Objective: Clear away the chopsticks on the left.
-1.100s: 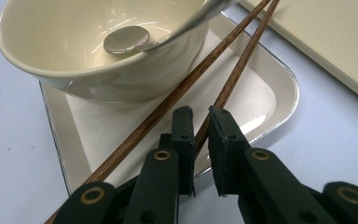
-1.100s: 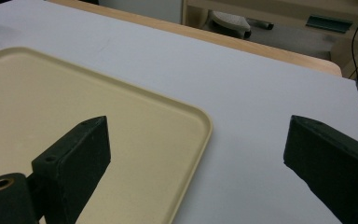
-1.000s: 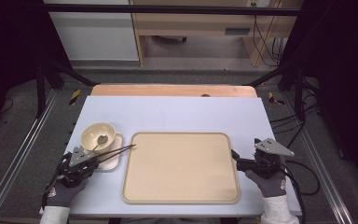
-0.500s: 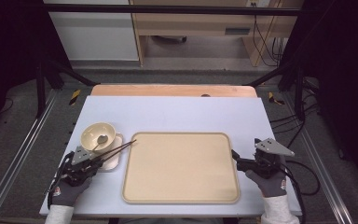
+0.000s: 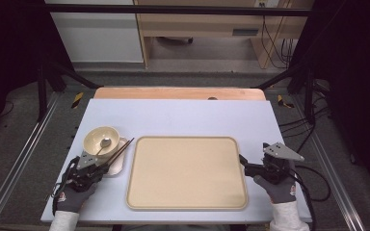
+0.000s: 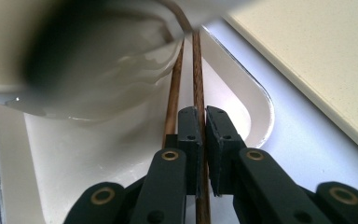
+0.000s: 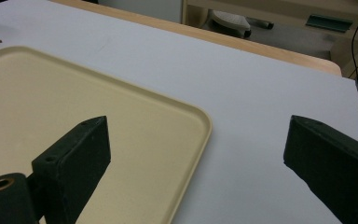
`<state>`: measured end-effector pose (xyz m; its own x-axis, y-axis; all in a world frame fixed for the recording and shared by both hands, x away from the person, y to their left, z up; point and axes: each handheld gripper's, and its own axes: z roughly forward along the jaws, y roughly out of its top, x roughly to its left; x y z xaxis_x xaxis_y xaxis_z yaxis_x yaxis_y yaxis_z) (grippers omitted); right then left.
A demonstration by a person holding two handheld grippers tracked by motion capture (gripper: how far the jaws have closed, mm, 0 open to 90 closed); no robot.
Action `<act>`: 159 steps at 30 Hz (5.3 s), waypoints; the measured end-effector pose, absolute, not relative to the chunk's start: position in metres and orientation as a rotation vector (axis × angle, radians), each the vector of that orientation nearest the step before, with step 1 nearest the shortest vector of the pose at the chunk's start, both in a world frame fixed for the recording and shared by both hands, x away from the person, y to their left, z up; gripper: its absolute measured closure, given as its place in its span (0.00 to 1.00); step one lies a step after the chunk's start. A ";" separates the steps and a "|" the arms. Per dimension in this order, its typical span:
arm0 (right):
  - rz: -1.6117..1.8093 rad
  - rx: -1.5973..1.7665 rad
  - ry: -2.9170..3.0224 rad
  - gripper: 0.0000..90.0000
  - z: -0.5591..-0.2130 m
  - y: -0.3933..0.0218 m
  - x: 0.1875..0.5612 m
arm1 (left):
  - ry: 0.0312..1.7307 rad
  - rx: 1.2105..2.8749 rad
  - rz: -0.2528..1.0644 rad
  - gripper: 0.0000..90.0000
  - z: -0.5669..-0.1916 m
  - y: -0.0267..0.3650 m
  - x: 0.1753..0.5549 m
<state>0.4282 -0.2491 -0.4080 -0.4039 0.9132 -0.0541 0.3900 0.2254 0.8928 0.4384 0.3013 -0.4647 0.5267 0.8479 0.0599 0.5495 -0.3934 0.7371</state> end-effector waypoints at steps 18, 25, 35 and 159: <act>1.137 1.200 1.902 0.08 -0.406 -0.250 0.427 | 1.088 2.077 0.567 0.94 -0.453 0.288 0.428; 1.141 1.201 1.900 0.07 -0.406 -0.251 0.427 | 1.102 2.020 0.555 0.94 -0.446 0.280 0.420; 1.146 1.204 1.896 0.06 -0.405 -0.252 0.426 | 1.070 1.996 0.571 0.94 -0.437 0.268 0.408; 1.136 1.189 1.923 0.06 -0.409 -0.247 0.428 | 1.601 1.757 0.673 0.87 -0.480 0.165 0.410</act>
<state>0.4279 -0.2472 -0.4094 -0.4176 0.9071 -0.0525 0.3917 0.2318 0.8904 0.4103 0.1651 -0.4797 0.1188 0.9912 -0.0576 0.6528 -0.0342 0.7567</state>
